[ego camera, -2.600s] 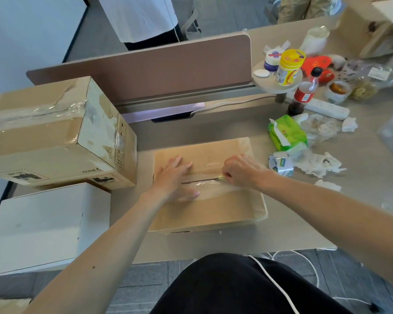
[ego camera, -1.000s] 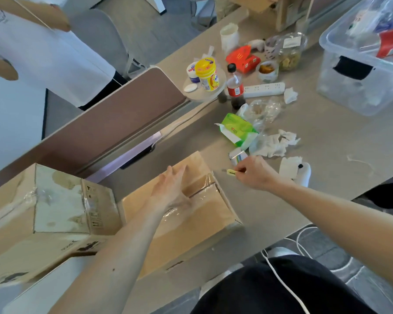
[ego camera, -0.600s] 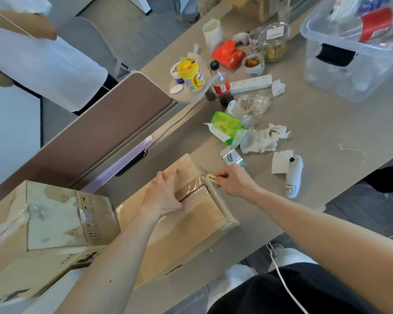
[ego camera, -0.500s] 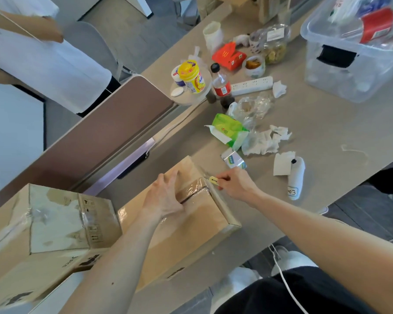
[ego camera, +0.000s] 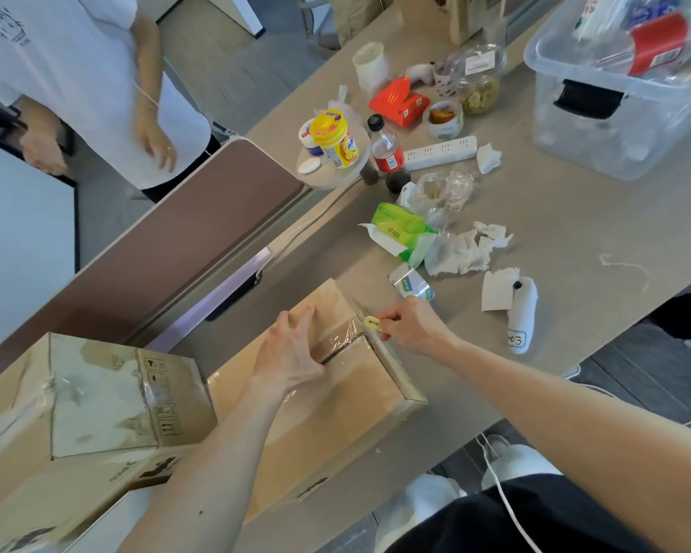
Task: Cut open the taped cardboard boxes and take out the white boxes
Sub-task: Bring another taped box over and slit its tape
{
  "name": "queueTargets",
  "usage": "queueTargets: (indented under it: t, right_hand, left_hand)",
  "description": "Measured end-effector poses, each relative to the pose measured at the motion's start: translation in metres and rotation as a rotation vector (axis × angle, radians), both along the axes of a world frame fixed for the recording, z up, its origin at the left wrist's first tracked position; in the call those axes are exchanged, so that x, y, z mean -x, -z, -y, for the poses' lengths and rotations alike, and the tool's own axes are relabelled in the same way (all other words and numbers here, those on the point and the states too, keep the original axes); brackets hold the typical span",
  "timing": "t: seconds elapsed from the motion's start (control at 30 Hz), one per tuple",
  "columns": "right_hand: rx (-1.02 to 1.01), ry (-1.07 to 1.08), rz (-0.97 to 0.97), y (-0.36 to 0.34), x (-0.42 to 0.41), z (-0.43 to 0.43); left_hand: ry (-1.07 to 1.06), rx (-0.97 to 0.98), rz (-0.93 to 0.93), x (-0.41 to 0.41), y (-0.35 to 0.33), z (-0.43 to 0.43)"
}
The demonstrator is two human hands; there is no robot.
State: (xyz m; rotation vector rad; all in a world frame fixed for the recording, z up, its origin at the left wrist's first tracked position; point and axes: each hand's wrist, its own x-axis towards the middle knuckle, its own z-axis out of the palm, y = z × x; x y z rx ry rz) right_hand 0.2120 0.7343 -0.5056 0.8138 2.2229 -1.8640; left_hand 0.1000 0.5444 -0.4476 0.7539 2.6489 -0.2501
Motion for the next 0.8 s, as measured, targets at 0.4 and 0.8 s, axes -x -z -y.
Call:
queueTargets:
  t: [0.4, 0.8]
  right_hand:
    - [-0.036, -0.067, 0.009, -0.012, -0.018, 0.008]
    - [-0.037, -0.052, 0.017, -0.017, -0.051, 0.015]
  left_hand:
    - [-0.031, 0.006, 0.047, -0.002, -0.011, -0.003]
    - [-0.011, 0.011, 0.042, -0.003, -0.014, -0.002]
